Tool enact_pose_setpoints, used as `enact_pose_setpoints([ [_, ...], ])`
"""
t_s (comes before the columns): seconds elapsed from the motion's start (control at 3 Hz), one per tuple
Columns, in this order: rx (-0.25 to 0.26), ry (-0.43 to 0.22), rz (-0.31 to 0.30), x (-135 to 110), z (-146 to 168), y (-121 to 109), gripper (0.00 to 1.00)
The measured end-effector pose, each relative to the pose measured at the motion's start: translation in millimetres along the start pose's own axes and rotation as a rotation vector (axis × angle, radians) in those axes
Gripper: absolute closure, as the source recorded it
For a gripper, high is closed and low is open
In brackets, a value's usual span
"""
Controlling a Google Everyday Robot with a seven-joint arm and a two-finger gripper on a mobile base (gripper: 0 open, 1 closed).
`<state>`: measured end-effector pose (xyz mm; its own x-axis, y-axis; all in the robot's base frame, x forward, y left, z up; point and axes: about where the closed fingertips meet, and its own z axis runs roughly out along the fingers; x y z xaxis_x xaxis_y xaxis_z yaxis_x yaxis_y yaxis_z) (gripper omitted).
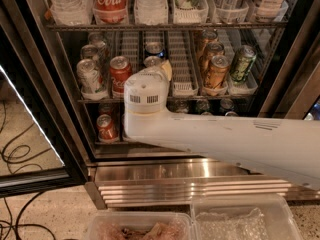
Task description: Pick pepsi can from middle shelf of fridge
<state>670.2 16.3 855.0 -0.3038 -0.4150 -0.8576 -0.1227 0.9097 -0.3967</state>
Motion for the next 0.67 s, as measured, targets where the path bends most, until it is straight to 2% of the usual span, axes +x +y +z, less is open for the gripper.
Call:
enact_pose_setpoints([
  [0.67, 0.000, 0.000, 0.000, -0.2, -0.1, -0.1, 0.93],
])
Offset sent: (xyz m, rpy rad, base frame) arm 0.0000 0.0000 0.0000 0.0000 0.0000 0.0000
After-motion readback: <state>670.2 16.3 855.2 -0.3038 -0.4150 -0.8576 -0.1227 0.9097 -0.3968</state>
